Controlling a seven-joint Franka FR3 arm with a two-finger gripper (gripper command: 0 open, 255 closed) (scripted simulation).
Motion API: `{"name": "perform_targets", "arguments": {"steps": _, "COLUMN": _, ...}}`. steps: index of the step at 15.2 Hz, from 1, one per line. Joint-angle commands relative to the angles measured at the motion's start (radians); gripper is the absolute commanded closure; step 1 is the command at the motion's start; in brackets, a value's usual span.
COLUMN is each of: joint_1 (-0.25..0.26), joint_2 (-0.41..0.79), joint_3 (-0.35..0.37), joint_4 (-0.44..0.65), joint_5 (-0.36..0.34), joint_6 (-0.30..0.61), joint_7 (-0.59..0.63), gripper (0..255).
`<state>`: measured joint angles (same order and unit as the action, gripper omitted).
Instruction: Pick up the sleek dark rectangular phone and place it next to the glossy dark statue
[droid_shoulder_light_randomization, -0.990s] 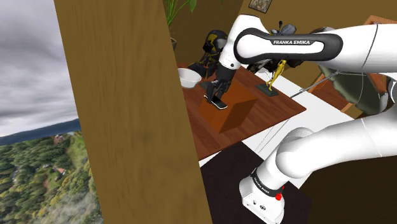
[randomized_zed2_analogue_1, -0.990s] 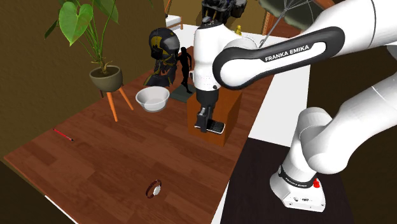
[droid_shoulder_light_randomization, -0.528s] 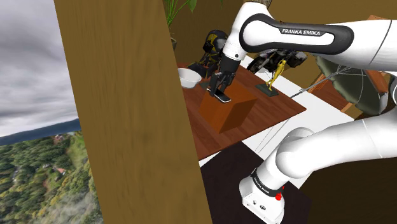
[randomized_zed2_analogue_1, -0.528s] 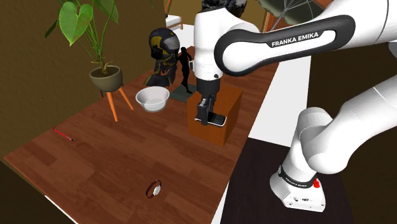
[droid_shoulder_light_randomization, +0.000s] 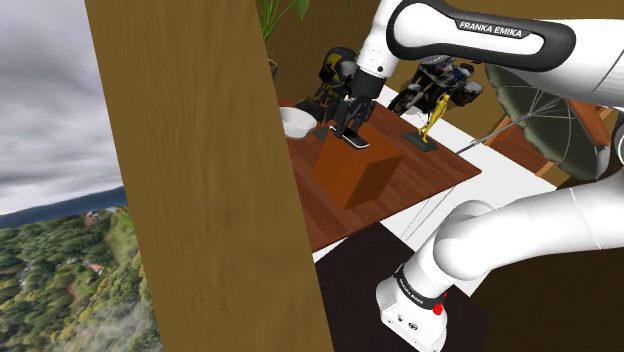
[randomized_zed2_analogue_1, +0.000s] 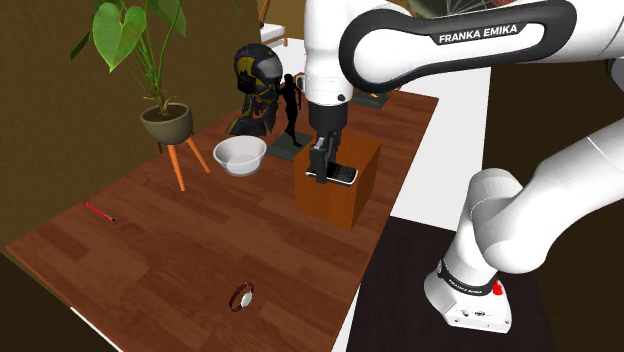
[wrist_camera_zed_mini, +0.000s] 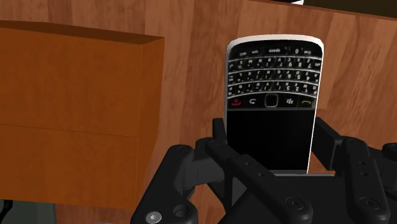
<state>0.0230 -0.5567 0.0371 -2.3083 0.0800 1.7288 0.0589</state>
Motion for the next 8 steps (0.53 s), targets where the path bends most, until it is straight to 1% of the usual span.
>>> {"name": "perform_targets", "arguments": {"steps": 1, "joint_1": 0.000, "joint_2": 0.003, "joint_3": -0.001, "joint_4": 0.031, "joint_5": -0.001, "joint_6": -0.028, "joint_7": 0.001, "gripper": 255}}
{"name": "perform_targets", "arguments": {"steps": 8, "joint_1": -0.001, "joint_2": 0.015, "joint_3": -0.003, "joint_4": 0.135, "joint_5": -0.003, "joint_6": -0.120, "joint_7": 0.006, "gripper": 255}}
